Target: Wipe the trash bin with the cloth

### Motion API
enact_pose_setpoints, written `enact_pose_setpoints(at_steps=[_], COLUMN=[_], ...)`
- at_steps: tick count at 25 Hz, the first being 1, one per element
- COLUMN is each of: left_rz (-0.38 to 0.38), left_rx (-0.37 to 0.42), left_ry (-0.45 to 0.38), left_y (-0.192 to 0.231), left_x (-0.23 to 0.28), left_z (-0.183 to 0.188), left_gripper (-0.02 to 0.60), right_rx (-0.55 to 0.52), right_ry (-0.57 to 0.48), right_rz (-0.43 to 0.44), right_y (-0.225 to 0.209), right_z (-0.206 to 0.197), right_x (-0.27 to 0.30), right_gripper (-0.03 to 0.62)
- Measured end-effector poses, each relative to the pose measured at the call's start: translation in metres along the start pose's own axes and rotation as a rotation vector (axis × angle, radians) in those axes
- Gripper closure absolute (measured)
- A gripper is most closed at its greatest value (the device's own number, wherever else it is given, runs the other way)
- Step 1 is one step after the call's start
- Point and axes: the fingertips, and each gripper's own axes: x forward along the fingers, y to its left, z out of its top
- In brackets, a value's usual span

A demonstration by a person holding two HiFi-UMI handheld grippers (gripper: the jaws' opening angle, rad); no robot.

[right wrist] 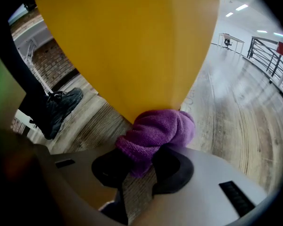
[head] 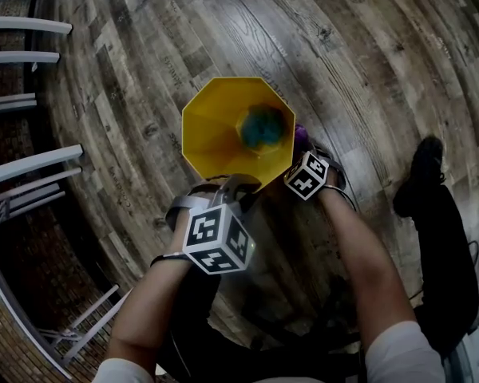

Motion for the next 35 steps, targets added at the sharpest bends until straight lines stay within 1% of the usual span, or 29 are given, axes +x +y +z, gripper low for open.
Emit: enact_pose_setpoints(at_steps=[3, 4, 5, 7, 8, 10, 13, 17, 20, 26, 28, 30, 31, 32, 35], left_rz=[0.005, 0.008, 0.014, 0.025, 0.025, 0.024, 0.035, 0.05, 0.055, 0.088, 0.097, 0.112, 0.118, 0.118, 0.099], left_rx=[-0.008, 0.011, 0.048, 0.141, 0.173, 0.2, 0.224, 0.274, 0.269, 0.229, 0.213, 0.202, 0.204, 0.209, 0.226], left_ry=[-0.001, 0.005, 0.02, 0.06, 0.074, 0.088, 0.114, 0.171, 0.204, 0.259, 0.261, 0.25, 0.243, 0.238, 0.229], left_y=[-0.002, -0.003, -0.004, -0.008, -0.01, -0.012, -0.008, 0.0, 0.003, 0.014, 0.015, 0.019, 0.022, 0.022, 0.016], left_x=[0.0, 0.0, 0.0, 0.0, 0.0, 0.0, -0.002, -0.002, 0.001, 0.008, 0.009, 0.011, 0.012, 0.012, 0.009], left_z=[-0.002, -0.004, -0.006, -0.013, -0.016, -0.02, -0.026, -0.035, -0.043, -0.059, -0.057, -0.05, -0.047, -0.045, -0.045], left_gripper=[0.552, 0.552, 0.551, 0.506, 0.481, 0.456, 0.451, 0.451, 0.451, 0.453, 0.457, 0.486, 0.503, 0.507, 0.531], right_rx=[0.051, 0.059, 0.062, 0.064, 0.068, 0.085, 0.107, 0.102, 0.086, 0.063, 0.049, 0.033, 0.028, 0.024, 0.013], right_ry=[-0.027, -0.037, -0.046, -0.062, -0.07, -0.09, -0.125, -0.181, -0.217, -0.264, -0.274, -0.28, -0.282, -0.284, -0.293], right_rz=[-0.021, -0.027, -0.034, -0.048, -0.055, -0.066, -0.079, -0.083, -0.085, -0.073, -0.063, -0.065, -0.069, -0.071, -0.063], right_y=[-0.005, -0.006, -0.007, -0.009, -0.01, -0.009, -0.006, 0.003, 0.011, 0.031, 0.037, 0.038, 0.039, 0.041, 0.051], right_z=[-0.009, -0.011, -0.015, -0.02, -0.022, -0.024, -0.019, -0.001, 0.014, 0.036, 0.041, 0.042, 0.042, 0.044, 0.053], right_x=[-0.023, -0.033, -0.042, -0.061, -0.07, -0.087, -0.111, -0.14, -0.161, -0.194, -0.204, -0.212, -0.215, -0.217, -0.219], right_gripper=[0.486, 0.487, 0.485, 0.487, 0.487, 0.487, 0.487, 0.487, 0.487, 0.487, 0.487, 0.487, 0.487, 0.487, 0.487])
